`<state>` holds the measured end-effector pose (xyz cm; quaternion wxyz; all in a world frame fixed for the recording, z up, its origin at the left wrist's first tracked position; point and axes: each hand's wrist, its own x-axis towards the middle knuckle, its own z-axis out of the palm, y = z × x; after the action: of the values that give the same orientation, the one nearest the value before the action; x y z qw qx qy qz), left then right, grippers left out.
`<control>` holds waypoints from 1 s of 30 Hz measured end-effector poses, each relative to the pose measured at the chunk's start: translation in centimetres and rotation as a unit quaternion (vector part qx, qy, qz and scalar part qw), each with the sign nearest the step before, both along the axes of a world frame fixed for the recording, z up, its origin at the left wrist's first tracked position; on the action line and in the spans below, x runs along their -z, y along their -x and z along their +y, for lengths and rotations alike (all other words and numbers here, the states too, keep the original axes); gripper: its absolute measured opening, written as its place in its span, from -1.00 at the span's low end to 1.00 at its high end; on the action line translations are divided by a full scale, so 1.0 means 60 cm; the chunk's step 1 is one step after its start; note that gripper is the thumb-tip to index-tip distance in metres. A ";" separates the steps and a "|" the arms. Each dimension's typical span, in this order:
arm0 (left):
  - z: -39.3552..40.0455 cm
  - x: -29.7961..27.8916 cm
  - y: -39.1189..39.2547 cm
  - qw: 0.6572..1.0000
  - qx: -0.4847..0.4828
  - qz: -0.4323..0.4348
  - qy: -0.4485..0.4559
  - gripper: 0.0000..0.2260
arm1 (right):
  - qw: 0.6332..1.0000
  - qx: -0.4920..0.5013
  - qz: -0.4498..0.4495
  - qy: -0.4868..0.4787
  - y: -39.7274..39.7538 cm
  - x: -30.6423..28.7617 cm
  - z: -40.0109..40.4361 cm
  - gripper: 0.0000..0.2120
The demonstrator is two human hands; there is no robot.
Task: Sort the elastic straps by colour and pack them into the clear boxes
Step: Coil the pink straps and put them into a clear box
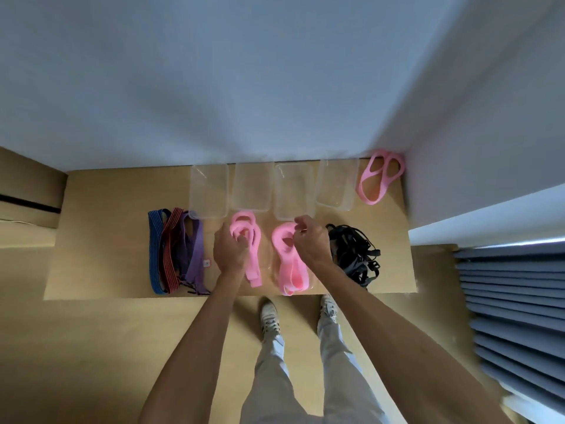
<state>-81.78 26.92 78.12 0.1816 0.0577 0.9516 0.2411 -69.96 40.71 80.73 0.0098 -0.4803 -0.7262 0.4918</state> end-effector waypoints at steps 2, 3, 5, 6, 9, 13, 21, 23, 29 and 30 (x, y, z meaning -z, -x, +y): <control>0.031 -0.018 -0.030 0.999 0.026 0.041 -0.017 -0.73 | 1.000 0.007 0.022 -0.006 -0.014 -0.015 0.032 -0.64; 0.051 -0.027 -0.045 0.996 0.044 0.062 -0.041 -0.74 | 0.999 0.013 0.033 -0.022 -0.023 -0.022 0.052 -0.64; 0.102 -0.044 -0.074 0.987 0.086 0.095 -0.094 -0.78 | 0.997 0.023 0.041 -0.058 -0.047 -0.036 0.094 -0.63; 0.132 -0.053 -0.089 0.982 0.111 0.102 -0.117 -0.78 | 0.997 0.029 0.036 -0.068 -0.062 -0.042 0.116 -0.62; 0.227 -0.073 -0.133 0.963 0.173 0.098 -0.180 -0.78 | 0.995 0.054 0.004 -0.083 -0.113 -0.056 0.183 -0.59; 0.334 -0.083 -0.187 0.964 0.189 0.013 -0.186 -0.76 | 0.993 0.085 -0.042 -0.076 -0.178 -0.066 0.256 -0.55; 0.444 -0.081 -0.215 0.957 0.269 -0.062 -0.094 -0.72 | 0.987 0.132 -0.094 0.003 -0.224 -0.045 0.320 -0.52; 0.464 -0.070 -0.209 0.954 0.279 -0.083 -0.077 -0.74 | 0.984 0.148 -0.095 0.028 -0.220 -0.032 0.327 -0.53; 0.522 -0.025 -0.194 0.945 0.305 -0.105 -0.058 -0.69 | 0.962 0.243 -0.080 0.096 -0.179 -0.001 0.365 -0.53; 0.530 -0.017 -0.193 0.941 0.316 -0.106 -0.055 -0.66 | 0.961 0.245 -0.083 0.094 -0.171 0.002 0.371 -0.52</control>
<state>-70.19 58.74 79.14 0.3453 0.3397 0.8446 0.2280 -59.70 63.00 80.63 0.0244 -0.6819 -0.5348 0.4984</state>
